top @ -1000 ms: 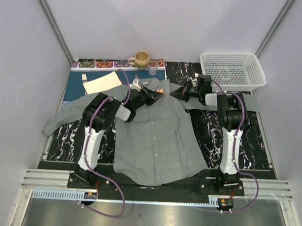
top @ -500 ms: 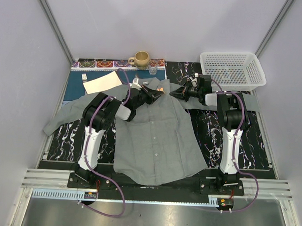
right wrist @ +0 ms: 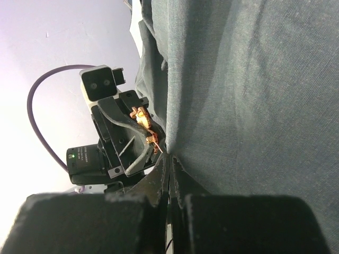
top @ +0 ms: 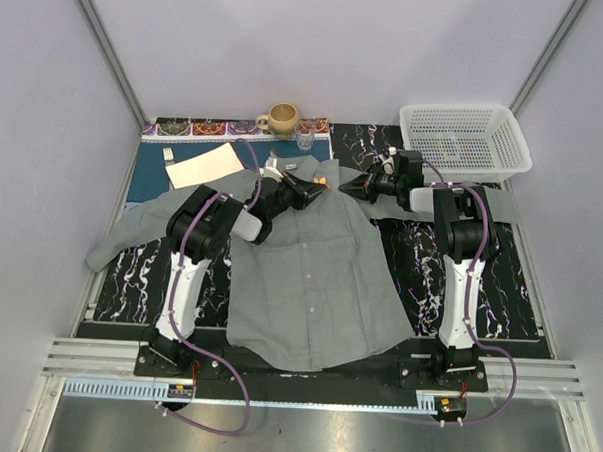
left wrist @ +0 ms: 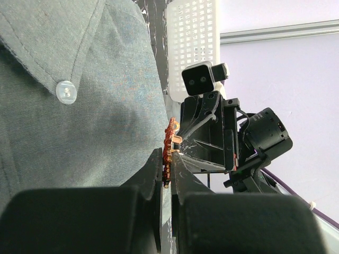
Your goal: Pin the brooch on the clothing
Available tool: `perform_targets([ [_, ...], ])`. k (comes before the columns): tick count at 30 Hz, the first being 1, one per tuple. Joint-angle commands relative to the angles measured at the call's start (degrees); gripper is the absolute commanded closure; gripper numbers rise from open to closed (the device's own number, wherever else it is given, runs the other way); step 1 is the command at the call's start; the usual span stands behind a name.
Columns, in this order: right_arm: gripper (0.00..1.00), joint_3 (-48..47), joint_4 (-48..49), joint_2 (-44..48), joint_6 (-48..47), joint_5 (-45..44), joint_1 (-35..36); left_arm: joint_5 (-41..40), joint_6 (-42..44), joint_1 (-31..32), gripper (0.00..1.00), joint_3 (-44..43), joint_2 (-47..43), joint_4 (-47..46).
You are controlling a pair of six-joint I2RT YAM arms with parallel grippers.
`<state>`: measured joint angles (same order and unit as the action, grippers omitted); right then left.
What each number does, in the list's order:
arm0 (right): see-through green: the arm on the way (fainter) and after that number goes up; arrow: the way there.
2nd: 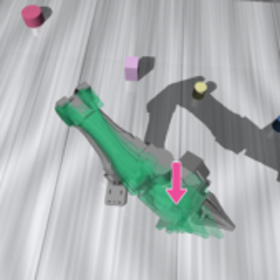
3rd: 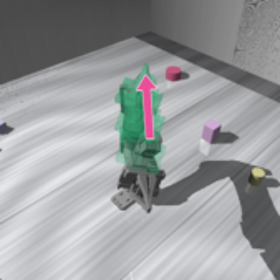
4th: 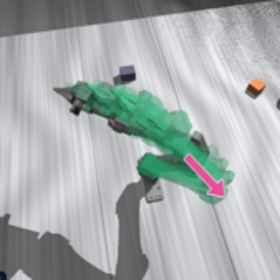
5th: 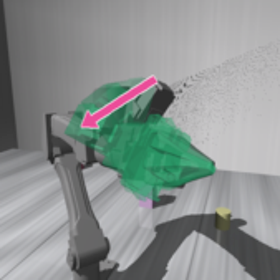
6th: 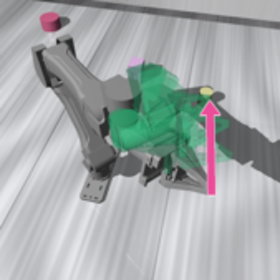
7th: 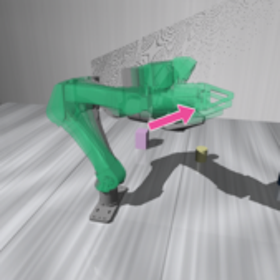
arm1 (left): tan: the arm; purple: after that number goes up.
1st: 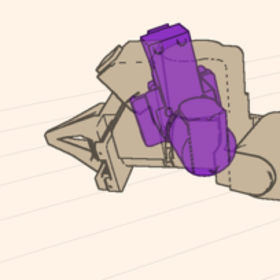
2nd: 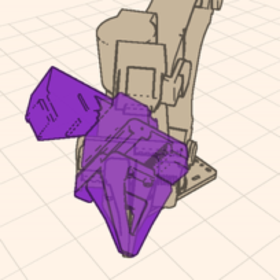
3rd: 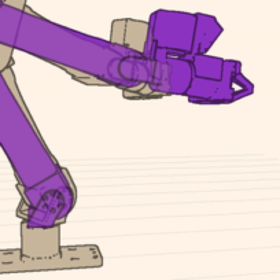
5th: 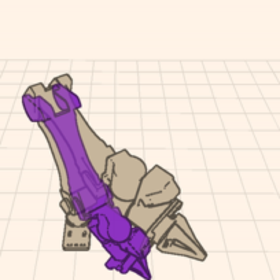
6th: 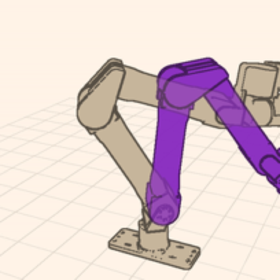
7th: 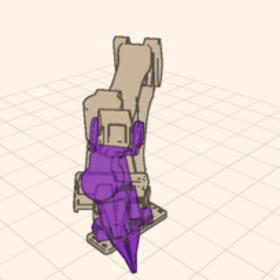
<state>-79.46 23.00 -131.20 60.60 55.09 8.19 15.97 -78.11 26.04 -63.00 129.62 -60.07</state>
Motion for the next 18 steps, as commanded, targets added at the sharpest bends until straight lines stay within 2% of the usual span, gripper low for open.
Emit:
perform_targets([
  [1,1.00,0.2,2.8,3.8,1.3,1.5,-0.1,-1.9,-1.0,0.9,1.00,-2.3,0.9,-5.5],
  [18,1.00,0.1,3.1,3.8,1.5,1.6,-0.1,-1.6,-2.5,2.7,1.00,-2.4,1.9,-5.4],
])
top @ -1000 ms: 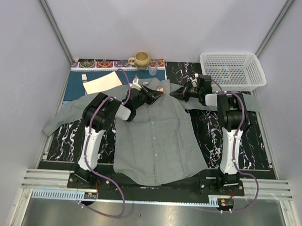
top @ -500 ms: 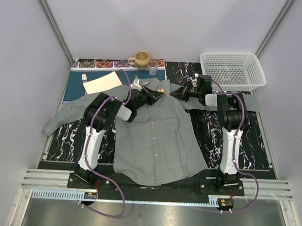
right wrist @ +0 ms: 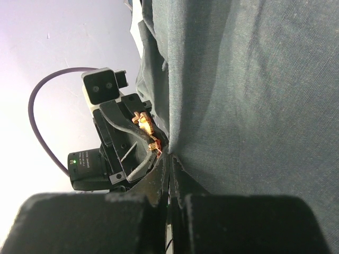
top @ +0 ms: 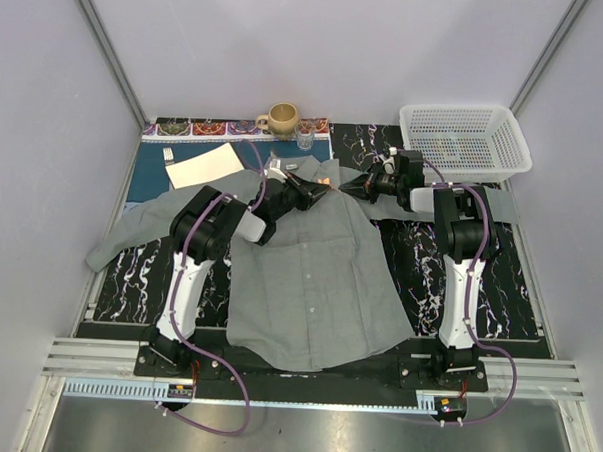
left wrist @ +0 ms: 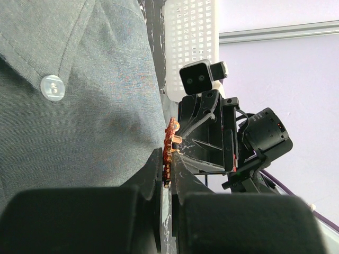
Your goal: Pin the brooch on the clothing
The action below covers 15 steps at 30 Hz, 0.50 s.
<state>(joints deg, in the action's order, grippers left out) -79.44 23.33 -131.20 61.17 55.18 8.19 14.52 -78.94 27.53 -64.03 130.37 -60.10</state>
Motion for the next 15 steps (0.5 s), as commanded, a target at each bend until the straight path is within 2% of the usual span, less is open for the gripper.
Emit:
perform_targets([
  [1,1.00,0.1,2.7,3.8,1.0,1.5,-0.1,-0.2,-1.8,1.3,1.00,-1.2,1.2,-5.5],
  [15,1.00,-0.1,2.4,3.5,0.9,1.3,-0.2,0.3,-2.8,2.6,1.00,-0.9,1.5,-6.1],
])
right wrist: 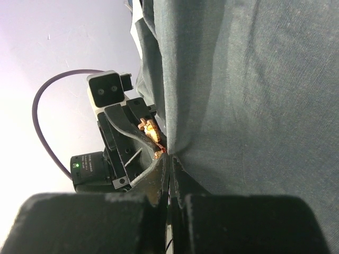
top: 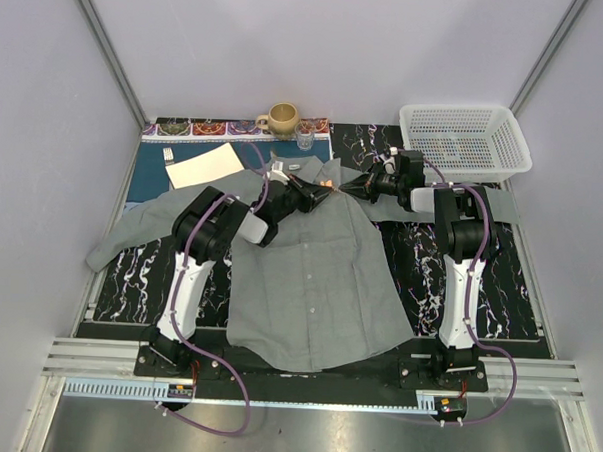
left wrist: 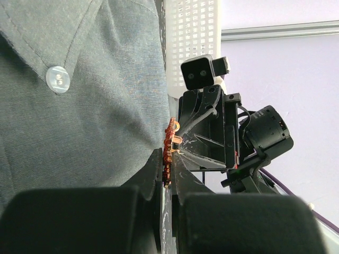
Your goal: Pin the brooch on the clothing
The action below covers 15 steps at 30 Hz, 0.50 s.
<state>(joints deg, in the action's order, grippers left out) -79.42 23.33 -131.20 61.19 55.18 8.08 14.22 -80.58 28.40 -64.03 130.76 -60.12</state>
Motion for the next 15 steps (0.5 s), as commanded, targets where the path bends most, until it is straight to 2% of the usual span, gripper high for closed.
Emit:
perform_targets([
  [1,1.00,-0.2,2.4,3.5,0.9,1.3,0.0,0.8,-1.3,1.7,1.00,-0.8,1.1,-6.1],
  [15,1.00,-0.6,0.8,3.3,0.4,1.2,0.1,1.5,-2.0,2.2,1.00,-1.4,2.4,-6.6],
])
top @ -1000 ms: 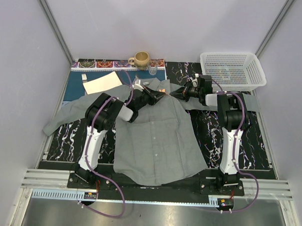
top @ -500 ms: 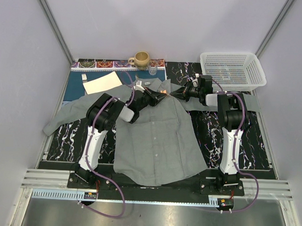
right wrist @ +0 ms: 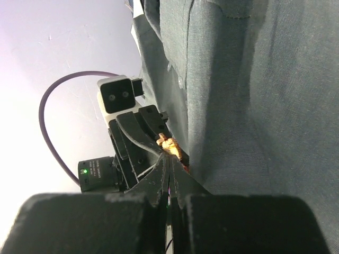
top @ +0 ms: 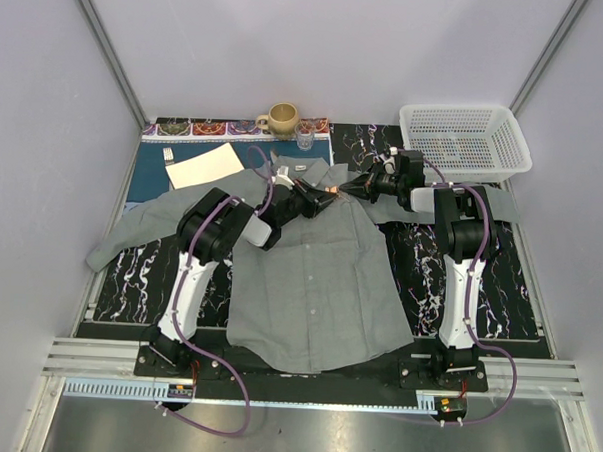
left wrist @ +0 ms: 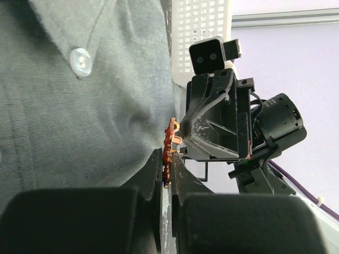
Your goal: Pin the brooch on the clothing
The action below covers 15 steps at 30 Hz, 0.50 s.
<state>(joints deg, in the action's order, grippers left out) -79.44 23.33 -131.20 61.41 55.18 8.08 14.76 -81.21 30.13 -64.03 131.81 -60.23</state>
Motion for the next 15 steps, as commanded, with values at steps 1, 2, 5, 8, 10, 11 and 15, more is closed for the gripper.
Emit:
perform_targets([
  [1,1.00,-0.7,0.6,3.3,0.0,1.2,0.1,1.1,-1.6,0.5,1.00,-1.5,1.5,-6.5],
  [2,1.00,-1.0,0.4,3.2,-0.1,1.4,0.1,0.9,-1.8,0.5,1.00,-1.4,1.5,-6.4],
  [5,1.00,-2.2,-0.6,3.5,-1.4,3.4,0.0,0.4,-1.8,0.3,1.00,-1.0,1.4,-6.7],
  [8,0.88,-4.1,-7.1,5.4,-6.0,3.4,-0.2,0.4,-1.8,0.0,1.00,-0.7,1.5,-6.9],
  [10,0.77,-5.6,-12.0,6.7,-12.2,1.5,-0.3,0.4,-1.7,-0.2,1.00,-0.5,1.4,-7.0],
  [11,0.74,-6.3,-18.1,7.8,-14.6,0.5,-0.3,0.4,-1.7,-0.3,1.00,-0.4,1.4,-7.1],
  [15,0.57,-10.6,-32.6,9.4,-28.1,-8.0,-0.6,0.4,-1.7,-0.7,1.00,-0.5,1.3,-7.2],
])
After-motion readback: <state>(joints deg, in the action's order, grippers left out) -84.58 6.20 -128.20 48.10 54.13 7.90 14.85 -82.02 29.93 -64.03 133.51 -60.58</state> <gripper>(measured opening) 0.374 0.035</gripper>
